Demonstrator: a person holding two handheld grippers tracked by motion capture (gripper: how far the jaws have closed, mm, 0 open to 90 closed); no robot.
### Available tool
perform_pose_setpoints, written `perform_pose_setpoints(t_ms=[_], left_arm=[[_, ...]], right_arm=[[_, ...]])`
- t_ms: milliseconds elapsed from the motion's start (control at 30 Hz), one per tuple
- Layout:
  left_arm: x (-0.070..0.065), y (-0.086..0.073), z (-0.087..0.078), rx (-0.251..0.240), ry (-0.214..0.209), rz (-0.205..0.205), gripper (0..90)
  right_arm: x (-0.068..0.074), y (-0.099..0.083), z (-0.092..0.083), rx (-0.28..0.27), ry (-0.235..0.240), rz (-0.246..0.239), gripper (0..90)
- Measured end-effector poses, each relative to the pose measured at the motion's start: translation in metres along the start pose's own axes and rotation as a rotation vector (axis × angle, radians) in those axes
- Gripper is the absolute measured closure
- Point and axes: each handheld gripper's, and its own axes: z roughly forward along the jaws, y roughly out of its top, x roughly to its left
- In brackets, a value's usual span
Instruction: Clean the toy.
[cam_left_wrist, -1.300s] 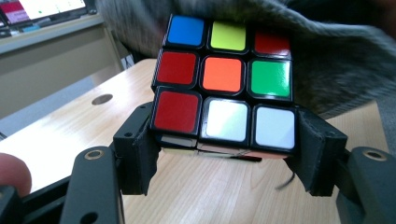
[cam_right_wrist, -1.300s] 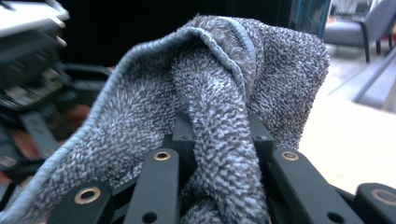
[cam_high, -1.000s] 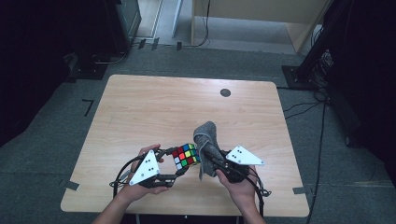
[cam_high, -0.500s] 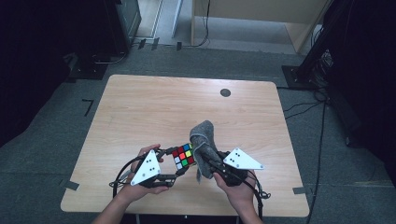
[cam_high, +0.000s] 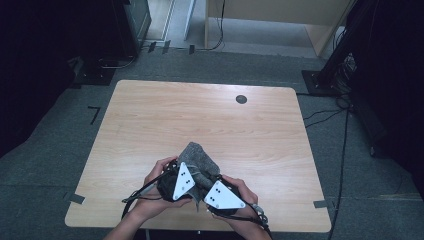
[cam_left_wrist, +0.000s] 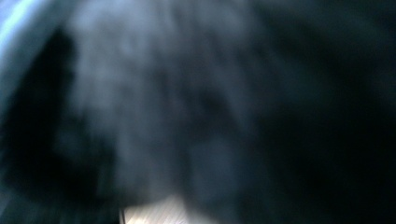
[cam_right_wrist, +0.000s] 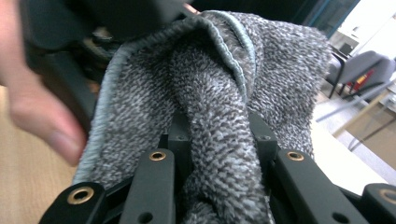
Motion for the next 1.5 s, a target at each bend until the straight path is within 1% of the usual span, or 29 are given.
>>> perform_pose_setpoints(t_ms=[100,167,200,233,300,400,467,500,533,600,633,667,733,767,800,833,900,933,967,1067,1133,1167,1200,1233,1267,1300,1367,1433,1500], left_arm=[[0.001,-0.002,0.000,-0.004,-0.001,-0.002,34.2],[0.003,-0.004,0.001,-0.009,-0.011,-0.013,34.2],[0.004,-0.004,0.000,-0.013,-0.019,-0.025,34.2],[0.005,-0.003,0.000,-0.013,-0.012,-0.023,34.2],[0.005,-0.003,0.001,-0.007,-0.002,-0.031,34.2],[0.003,-0.003,0.002,0.000,-0.005,-0.019,34.2],[0.002,-0.001,-0.001,-0.018,-0.021,-0.017,34.2],[0.001,0.000,-0.002,-0.029,-0.021,-0.021,34.2],[0.000,0.000,-0.003,-0.028,-0.006,-0.011,34.2],[0.002,-0.001,-0.004,-0.037,-0.013,-0.023,34.2],[0.004,-0.002,-0.004,-0.042,-0.015,-0.030,34.1],[0.005,-0.004,-0.004,-0.048,-0.016,-0.028,34.1],[0.009,-0.007,-0.007,-0.119,-0.046,-0.044,34.1],[0.012,-0.010,-0.009,-0.176,-0.060,-0.053,34.1],[0.015,-0.014,-0.012,-0.235,-0.080,-0.069,34.0],[0.019,-0.018,-0.013,-0.300,-0.114,-0.107,34.1],[0.027,-0.027,-0.015,-0.417,-0.201,-0.196,34.1],[0.029,-0.029,-0.015,-0.447,-0.219,-0.220,34.1],[0.030,-0.030,-0.015,-0.460,-0.214,-0.220,34.1],[0.027,-0.028,-0.018,-0.452,-0.175,-0.193,34.1],[0.028,-0.028,-0.022,-0.465,-0.175,-0.208,34.1],[0.030,-0.028,-0.024,-0.494,-0.187,-0.229,34.1],[0.033,-0.027,-0.026,-0.513,-0.195,-0.249,34.1],[0.034,-0.026,-0.027,-0.517,-0.192,-0.253,34.1],[0.035,-0.025,-0.028,-0.501,-0.183,-0.237,34.1],[0.035,-0.024,-0.028,-0.479,-0.173,-0.218,34.1],[0.034,-0.026,-0.026,-0.440,-0.169,-0.201,34.1],[0.031,-0.026,-0.021,-0.416,-0.168,-0.194,34.1],[0.028,-0.024,-0.020,-0.417,-0.186,-0.190,34.1]], right_arm=[[-0.022,-0.008,-0.004,-0.006,-0.028,0.103,70.1],[-0.036,-0.016,-0.005,0.027,-0.083,0.159,70.2],[-0.042,-0.020,-0.007,0.056,-0.131,0.170,70.2],[-0.045,-0.022,-0.009,0.056,-0.153,0.186,70.3],[-0.045,-0.020,-0.014,0.006,-0.128,0.220,70.2],[-0.027,-0.006,-0.012,-0.059,-0.023,0.149,69.8],[-0.011,0.000,-0.007,-0.040,0.044,0.095,69.6],[-0.007,0.000,-0.003,-0.025,0.054,0.068,69.5],[-0.005,-0.002,-0.001,-0.032,0.051,0.052,69.5],[-0.014,-0.005,-0.002,-0.041,0.051,0.108,69.9],[-0.021,-0.008,-0.004,-0.039,0.026,0.133,70.3],[-0.029,-0.010,-0.005,-0.019,-0.024,0.148,70.6],[-0.044,-0.018,-0.008,0.053,-0.130,0.159,70.9],[-0.050,-0.023,-0.011,0.058,-0.152,0.191,70.9],[-0.056,-0.026,-0.015,0.031,-0.146,0.240,70.8],[-0.060,-0.026,-0.020,-0.009,-0.128,0.297,70.6],[-0.062,-0.020,-0.026,-0.114,-0.057,0.371,70.2],[-0.061,-0.015,-0.028,-0.159,-0.022,0.395,69.9],[-0.057,-0.011,-0.029,-0.186,0.003,0.401,69.7],[-0.045,-0.004,-0.025,-0.173,0.043,0.362,69.8],[-0.046,-0.011,-0.019,-0.144,0.039,0.383,70.1],[-0.049,-0.016,-0.014,-0.104,0.043,0.400,70.2],[-0.051,-0.022,-0.009,-0.039,0.033,0.405,70.2],[-0.052,-0.028,-0.006,0.007,0.012,0.404,70.3],[-0.054,-0.032,-0.005,0.022,-0.003,0.415,70.4],[-0.057,-0.033,-0.008,0.005,-0.005,0.444,70.3],[-0.062,-0.027,-0.017,-0.073,-0.009,0.476,70.2],[-0.059,-0.013,-0.027,-0.153,0.007,0.440,69.9],[-0.052,-0.005,-0.029,-0.177,0.031,0.400,69.7]])
